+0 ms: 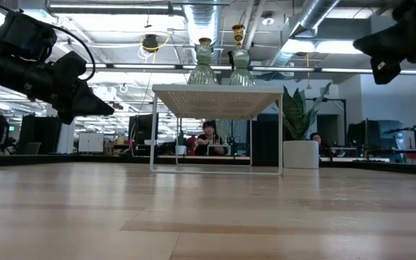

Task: Pick & Place candle stick holders
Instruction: Return to Home Position

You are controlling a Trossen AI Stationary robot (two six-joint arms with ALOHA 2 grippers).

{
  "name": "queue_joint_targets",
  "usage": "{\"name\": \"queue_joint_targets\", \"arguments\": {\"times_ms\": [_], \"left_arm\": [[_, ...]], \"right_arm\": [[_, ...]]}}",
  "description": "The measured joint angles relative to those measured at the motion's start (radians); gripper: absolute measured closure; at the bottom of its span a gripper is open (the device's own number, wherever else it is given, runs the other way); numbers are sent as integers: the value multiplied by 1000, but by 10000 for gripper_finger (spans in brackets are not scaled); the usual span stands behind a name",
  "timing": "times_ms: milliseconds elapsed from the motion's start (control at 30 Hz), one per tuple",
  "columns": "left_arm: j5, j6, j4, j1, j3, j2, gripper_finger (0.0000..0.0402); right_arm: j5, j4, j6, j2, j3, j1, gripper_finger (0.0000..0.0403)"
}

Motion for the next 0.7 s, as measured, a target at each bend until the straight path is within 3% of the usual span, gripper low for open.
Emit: {"name": "queue_joint_targets", "arguments": {"times_ms": [167, 467, 700], "left_arm": [[0, 0, 0, 0, 0, 0, 390], [0, 0, 0, 0, 0, 0, 389], [0, 0, 0, 0, 0, 0, 389]], "right_arm": [[-250, 21, -1, 0, -35, 0, 403], [-265, 172, -12, 0, -142, -1, 403], [-293, 217, -109, 0, -159, -2, 403]]}}
